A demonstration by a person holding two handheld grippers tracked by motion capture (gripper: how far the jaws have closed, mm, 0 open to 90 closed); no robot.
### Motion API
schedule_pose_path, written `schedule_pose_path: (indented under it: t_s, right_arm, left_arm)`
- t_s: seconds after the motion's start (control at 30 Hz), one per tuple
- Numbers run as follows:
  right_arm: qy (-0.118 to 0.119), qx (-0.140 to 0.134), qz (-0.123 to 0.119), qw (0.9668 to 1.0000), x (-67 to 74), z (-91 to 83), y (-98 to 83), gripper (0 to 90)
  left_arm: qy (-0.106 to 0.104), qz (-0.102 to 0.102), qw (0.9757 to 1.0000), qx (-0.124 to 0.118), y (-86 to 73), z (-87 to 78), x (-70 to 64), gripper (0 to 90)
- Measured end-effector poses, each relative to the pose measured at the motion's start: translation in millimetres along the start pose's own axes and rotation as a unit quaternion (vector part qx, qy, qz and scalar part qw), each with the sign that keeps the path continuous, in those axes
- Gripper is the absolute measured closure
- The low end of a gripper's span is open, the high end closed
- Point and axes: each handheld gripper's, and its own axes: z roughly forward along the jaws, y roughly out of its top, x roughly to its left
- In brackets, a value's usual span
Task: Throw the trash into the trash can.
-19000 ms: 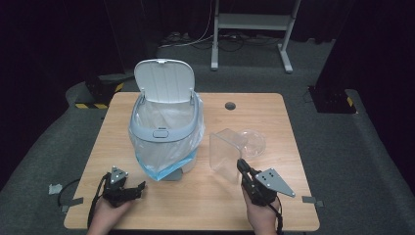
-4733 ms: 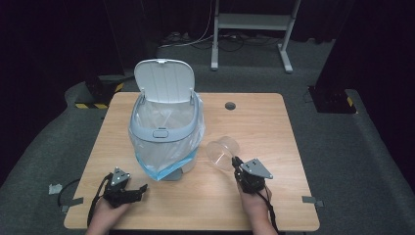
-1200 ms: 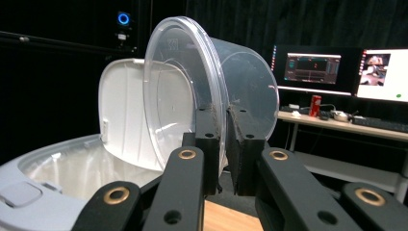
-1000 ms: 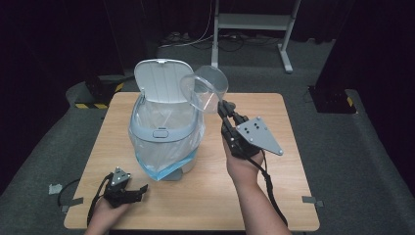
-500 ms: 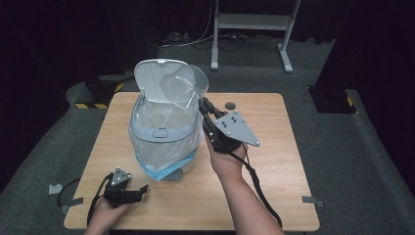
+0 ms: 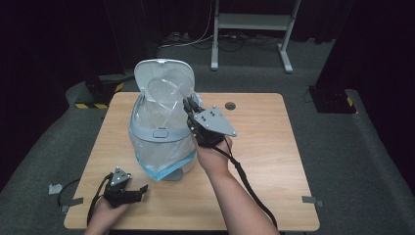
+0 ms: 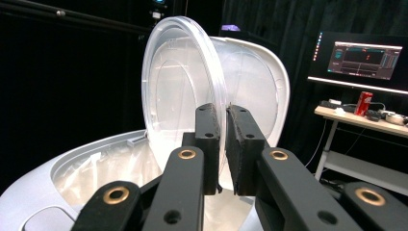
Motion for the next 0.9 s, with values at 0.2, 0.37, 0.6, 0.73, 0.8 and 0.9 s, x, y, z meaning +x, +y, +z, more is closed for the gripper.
schedule_pose_path:
  t_s: [0.2, 0.37, 0.6, 0.73, 0.8, 0.9]
  right_arm:
    - [0.003, 0.006, 0.001, 1.0000, 1.4, 5.0, -3.0, 83.9]
    - [0.017, 0.014, 0.020, 0.9996, 0.6, 7.0, -2.5, 79.0]
    - [0.017, 0.014, 0.016, 0.9996, 1.9, 1.8, -0.7, 78.1]
    - [0.013, 0.014, 0.013, 0.9997, 0.6, -3.7, -1.7, 78.2]
    - [0.011, 0.016, 0.009, 0.9998, -1.0, -6.6, -4.3, 78.3]
    - [0.006, 0.025, 0.006, 0.9997, -3.1, -11.3, -10.5, 78.5]
  left_arm:
    - [-0.001, 0.000, 1.0000, 0.000, 0.0, 0.0, 0.1, 14.4]
    - [0.000, 0.001, 1.0000, 0.000, 0.0, 0.0, 0.2, 14.4]
    - [0.000, 0.005, 1.0000, 0.002, 0.3, 0.2, -0.2, 14.3]
    - [0.002, 0.007, 1.0000, 0.002, 0.2, 0.4, -0.6, 14.3]
    - [0.000, 0.012, 0.9999, 0.003, 0.1, -0.2, -0.3, 14.4]
    - [0.000, 0.014, 0.9999, 0.000, 0.0, -1.7, 0.0, 17.6]
